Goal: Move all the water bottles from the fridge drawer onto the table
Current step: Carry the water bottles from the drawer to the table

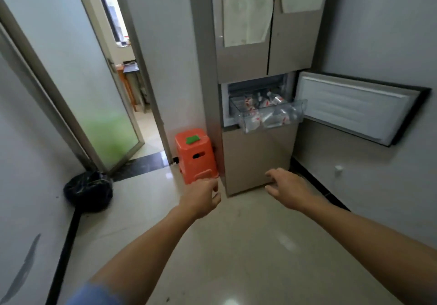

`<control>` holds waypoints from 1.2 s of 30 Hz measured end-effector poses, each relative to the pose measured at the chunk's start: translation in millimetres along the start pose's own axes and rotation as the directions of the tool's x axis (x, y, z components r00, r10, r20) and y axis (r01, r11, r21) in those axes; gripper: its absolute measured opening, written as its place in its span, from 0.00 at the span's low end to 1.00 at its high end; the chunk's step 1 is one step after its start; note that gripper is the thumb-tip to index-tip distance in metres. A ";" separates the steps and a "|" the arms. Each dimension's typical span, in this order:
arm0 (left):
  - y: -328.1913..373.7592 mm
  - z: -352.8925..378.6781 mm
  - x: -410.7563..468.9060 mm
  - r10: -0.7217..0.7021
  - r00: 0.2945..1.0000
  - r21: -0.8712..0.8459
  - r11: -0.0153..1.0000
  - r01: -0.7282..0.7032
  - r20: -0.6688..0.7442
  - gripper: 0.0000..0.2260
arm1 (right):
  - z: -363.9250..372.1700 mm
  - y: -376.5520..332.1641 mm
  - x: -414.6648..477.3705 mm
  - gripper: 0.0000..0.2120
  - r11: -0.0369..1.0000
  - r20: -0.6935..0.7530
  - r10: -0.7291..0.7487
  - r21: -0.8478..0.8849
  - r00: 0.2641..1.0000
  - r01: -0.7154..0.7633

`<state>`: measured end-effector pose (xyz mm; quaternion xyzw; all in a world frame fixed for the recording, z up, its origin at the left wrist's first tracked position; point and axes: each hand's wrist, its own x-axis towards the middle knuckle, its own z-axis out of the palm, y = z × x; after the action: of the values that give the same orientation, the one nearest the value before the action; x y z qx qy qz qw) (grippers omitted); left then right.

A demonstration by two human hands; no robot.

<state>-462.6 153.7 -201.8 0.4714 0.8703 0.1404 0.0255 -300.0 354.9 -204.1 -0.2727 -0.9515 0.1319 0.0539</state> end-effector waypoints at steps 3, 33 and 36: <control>16.8 20.1 70.9 0.101 0.994 0.013 0.995 -0.102 0.032 0.06 | -3.3 49.6 39.4 0.20 0.998 -0.024 0.069 0.017 0.997 -0.069; 23.4 98.3 667.6 0.165 0.986 -0.072 0.984 -0.165 -0.001 0.09 | -66.6 302.8 555.1 0.22 0.983 -0.008 0.183 0.033 0.983 -0.183; 25.7 114.4 701.0 0.164 0.986 -0.094 0.983 -0.159 0.043 0.09 | -66.7 322.1 589.3 0.21 0.980 0.008 0.197 0.019 0.980 -0.197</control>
<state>-809.9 772.4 -243.1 0.5423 0.8210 0.1691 0.0572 -624.0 946.9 -212.5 -0.3646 -0.9186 0.1469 0.0402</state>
